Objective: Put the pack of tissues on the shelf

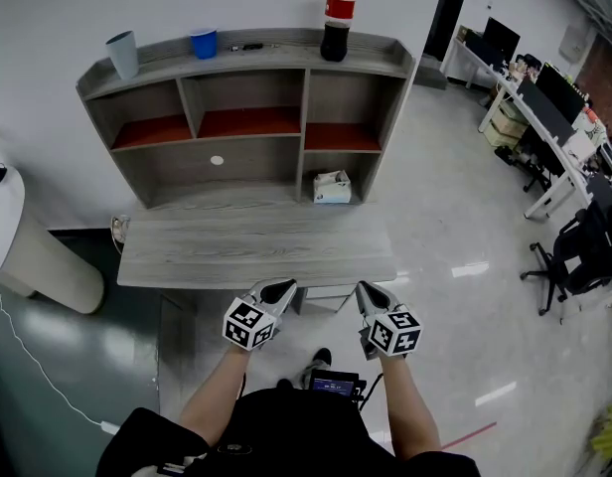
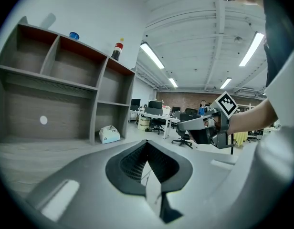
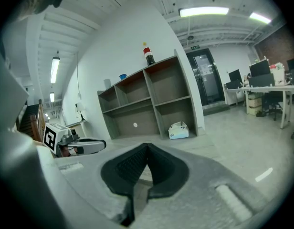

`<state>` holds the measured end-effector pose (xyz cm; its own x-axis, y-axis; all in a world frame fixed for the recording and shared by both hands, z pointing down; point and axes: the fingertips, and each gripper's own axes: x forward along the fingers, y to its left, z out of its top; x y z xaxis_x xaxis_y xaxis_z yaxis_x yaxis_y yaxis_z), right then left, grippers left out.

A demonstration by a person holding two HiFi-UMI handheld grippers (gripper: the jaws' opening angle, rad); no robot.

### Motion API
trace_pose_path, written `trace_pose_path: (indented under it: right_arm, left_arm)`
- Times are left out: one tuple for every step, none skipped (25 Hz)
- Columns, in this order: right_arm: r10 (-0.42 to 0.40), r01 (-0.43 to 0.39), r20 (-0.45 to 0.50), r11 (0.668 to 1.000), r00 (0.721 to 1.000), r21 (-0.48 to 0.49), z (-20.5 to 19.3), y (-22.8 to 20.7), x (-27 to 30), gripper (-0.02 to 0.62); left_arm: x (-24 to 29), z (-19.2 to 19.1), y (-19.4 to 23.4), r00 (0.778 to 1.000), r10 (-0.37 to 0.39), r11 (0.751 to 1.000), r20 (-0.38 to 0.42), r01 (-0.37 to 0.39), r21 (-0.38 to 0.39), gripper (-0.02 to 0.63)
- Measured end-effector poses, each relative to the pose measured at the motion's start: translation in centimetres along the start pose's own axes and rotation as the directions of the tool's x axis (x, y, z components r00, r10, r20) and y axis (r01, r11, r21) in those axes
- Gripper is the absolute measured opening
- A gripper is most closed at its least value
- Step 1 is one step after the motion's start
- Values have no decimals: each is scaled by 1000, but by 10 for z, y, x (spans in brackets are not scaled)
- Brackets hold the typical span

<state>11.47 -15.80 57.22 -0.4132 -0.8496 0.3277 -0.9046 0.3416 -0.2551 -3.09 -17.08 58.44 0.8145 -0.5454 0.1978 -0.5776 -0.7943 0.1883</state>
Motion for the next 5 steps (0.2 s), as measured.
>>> trace_pose_path:
  right_arm:
    - [0,0,0,1000,1000,-1,0,1,0,-2]
    - [1,-1,-1,1000,1000,-3,0,2,-1,-2]
    - [2,-2,-2,1000,1000,-4,0,3,-1,-2]
    - [3,-3,-2,1000,1000,-5,0,4,-2,-2]
    - [3,-3,-3,1000,1000,-7,0,5,-3,-2]
  left_arm:
    - [-1,-1,0,1000,2,1000,-3,-2,-1,2]
    - [-1,-1,0,1000,3,1000,-7,-3,-2,2]
    - [-2,-2,0,1000,3,1000,-11,-3,-3,2]
    - [-3,-3,0,1000,3,1000,-15,-3,-4,2]
    - [-3,-3,0,1000,3,1000,-18,-3,-5,2]
